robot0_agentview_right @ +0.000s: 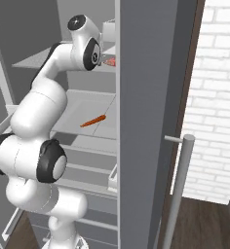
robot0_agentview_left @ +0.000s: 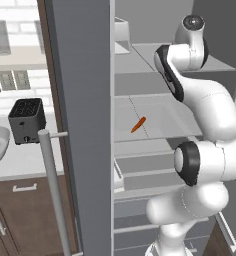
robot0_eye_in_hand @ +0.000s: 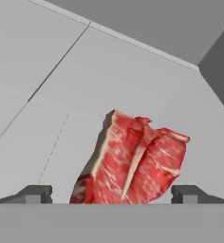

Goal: Place one carrot and one steak in each tupperware on the nearby counter, to pack two identical lunches.

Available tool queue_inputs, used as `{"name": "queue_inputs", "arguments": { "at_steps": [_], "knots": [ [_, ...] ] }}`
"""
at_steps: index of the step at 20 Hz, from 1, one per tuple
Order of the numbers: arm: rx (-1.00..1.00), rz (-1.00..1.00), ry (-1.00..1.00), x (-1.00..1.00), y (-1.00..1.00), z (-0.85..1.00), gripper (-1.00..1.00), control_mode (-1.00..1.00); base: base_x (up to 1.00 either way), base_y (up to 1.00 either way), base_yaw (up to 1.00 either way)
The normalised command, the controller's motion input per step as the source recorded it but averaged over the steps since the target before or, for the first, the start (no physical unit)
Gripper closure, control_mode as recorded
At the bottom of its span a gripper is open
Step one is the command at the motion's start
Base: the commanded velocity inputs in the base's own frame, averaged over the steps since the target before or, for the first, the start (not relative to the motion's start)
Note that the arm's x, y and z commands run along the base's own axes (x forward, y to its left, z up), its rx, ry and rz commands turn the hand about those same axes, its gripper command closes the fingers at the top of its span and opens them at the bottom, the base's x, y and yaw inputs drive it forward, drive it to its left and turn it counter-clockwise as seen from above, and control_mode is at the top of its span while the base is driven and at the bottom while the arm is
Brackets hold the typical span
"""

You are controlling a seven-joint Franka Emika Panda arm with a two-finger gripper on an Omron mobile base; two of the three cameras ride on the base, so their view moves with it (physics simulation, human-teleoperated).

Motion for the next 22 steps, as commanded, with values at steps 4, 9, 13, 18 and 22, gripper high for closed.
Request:
{"name": "queue_inputs", "arguments": {
  "at_steps": [4,9,13,18,22],
  "knots": [
    [0.00,0.02,0.02,0.59,-0.16,-0.10,-1.00,-1.00,0.00,0.00,0.00],
    [0.00,0.02,0.04,0.17,-0.08,-0.18,-1.00,-1.00,0.00,0.00,0.00],
    [0.00,0.02,0.04,0.00,0.00,-0.28,-1.00,-1.00,0.00,0.00,0.00],
    [0.00,0.02,-0.01,0.07,-0.04,-0.19,-1.00,-1.00,0.00,0.00,0.00],
    [0.00,0.03,-0.08,0.38,-0.08,-0.25,-1.00,-1.00,0.00,0.00,0.00]
  ]
}}
